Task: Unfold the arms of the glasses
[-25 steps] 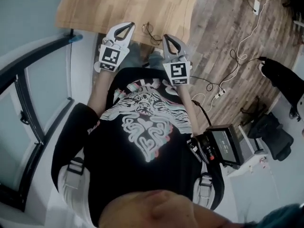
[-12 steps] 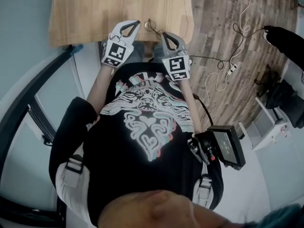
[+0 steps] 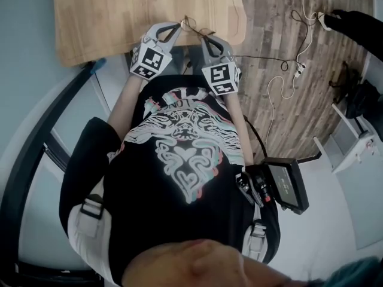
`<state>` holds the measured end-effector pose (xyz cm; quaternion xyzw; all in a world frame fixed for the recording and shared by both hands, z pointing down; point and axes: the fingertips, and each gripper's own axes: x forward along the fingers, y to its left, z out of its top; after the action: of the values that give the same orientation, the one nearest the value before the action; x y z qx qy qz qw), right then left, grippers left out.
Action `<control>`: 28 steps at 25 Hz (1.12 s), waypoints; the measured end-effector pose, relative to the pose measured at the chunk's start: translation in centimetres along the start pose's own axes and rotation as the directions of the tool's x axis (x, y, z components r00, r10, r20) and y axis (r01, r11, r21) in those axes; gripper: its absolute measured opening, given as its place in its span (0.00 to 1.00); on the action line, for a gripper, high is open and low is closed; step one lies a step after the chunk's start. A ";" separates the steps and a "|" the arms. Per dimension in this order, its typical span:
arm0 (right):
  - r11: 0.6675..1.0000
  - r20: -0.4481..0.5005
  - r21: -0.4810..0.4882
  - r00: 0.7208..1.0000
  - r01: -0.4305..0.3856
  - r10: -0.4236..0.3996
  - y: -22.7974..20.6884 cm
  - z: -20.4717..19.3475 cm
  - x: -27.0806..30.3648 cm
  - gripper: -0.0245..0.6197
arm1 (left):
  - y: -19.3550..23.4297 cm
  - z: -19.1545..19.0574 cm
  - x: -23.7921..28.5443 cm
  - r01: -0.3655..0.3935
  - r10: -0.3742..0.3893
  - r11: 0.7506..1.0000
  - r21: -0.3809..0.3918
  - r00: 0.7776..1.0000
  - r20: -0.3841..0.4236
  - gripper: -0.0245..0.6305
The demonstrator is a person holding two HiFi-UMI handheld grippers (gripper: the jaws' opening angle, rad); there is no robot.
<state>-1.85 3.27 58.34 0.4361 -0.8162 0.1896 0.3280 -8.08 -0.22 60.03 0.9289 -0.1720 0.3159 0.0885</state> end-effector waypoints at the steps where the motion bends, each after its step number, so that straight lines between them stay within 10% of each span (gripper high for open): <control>1: 1.000 -0.011 -0.005 1.000 -0.001 0.001 0.1 0.0 0.0 0.04 | -0.3 0.0 0.1 0.012 -0.012 1.000 0.008 1.000 -0.015 0.02; 10: 0.999 -0.040 -0.039 0.999 -0.021 0.019 1.1 0.5 1.4 0.08 | -2.3 -0.5 0.8 0.144 -0.129 0.985 0.091 0.980 -0.153 0.02; 28: 0.980 -0.202 -0.197 0.979 -0.026 -0.015 1.7 0.5 4.2 0.08 | -1.7 -0.8 -0.1 0.172 -0.144 0.978 0.117 0.965 -0.219 0.02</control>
<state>-5.17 1.48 60.90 0.3774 -0.7947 0.1514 0.4507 -7.97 1.58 60.44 0.9051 -0.0653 0.4146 0.0680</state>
